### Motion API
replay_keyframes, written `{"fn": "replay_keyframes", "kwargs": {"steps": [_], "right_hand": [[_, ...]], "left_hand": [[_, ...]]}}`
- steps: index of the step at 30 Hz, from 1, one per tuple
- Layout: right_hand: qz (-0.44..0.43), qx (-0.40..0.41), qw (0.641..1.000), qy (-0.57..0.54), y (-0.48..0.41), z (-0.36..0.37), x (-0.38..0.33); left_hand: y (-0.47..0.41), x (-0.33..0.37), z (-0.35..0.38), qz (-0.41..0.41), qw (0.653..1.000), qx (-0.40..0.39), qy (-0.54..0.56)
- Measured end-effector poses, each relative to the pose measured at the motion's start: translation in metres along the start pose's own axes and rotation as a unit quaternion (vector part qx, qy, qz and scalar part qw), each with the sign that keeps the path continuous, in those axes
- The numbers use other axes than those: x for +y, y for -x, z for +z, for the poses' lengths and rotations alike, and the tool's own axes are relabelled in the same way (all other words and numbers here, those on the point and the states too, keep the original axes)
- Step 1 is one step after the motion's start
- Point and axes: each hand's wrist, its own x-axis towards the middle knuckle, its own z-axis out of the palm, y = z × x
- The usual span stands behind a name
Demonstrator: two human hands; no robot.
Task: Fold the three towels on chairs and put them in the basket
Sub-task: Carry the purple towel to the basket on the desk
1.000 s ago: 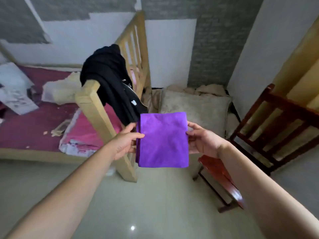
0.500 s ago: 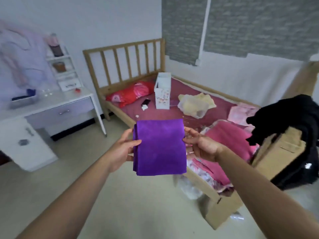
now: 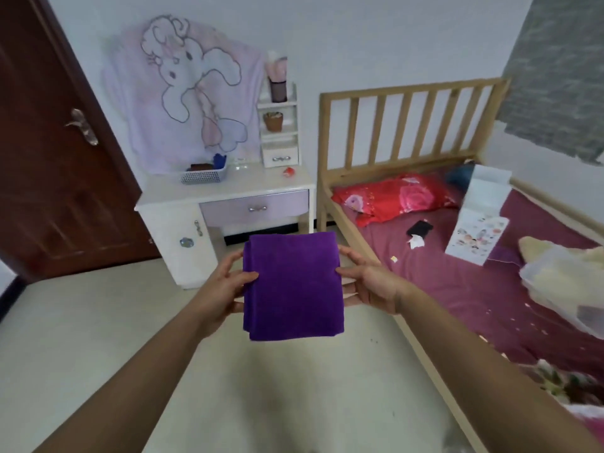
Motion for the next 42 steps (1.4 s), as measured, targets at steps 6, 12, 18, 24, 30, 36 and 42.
{"fn": "replay_keyframes", "kwargs": {"steps": [6, 12, 18, 24, 30, 36, 42], "right_hand": [[-0.003, -0.066, 0.997, 0.034, -0.169, 0.009, -0.091], [0.009, -0.12, 0.991, 0.067, -0.318, 0.052, -0.15], [0.017, -0.122, 0.988, 0.095, -0.49, 0.095, -0.19], [0.019, -0.105, 0.99, 0.094, -0.632, 0.116, -0.241], [0.033, -0.07, 0.995, 0.062, -0.755, 0.104, -0.286], [0.061, -0.046, 0.993, 0.086, -0.893, 0.089, -0.298], [0.106, -0.037, 0.988, 0.108, -1.025, 0.087, -0.311]], "left_hand": [[-0.113, 0.065, -0.075, 0.012, 0.997, 0.071, 0.003], [-0.202, 0.09, -0.165, 0.021, 0.986, 0.164, 0.031], [-0.331, 0.103, -0.277, 0.025, 0.979, 0.196, 0.047], [-0.458, 0.144, -0.369, 0.012, 0.984, 0.177, 0.024], [-0.592, 0.185, -0.428, -0.009, 0.988, 0.152, -0.001], [-0.726, 0.185, -0.47, -0.056, 0.984, 0.166, -0.023], [-0.848, 0.187, -0.517, -0.106, 0.973, 0.194, -0.066]]}}
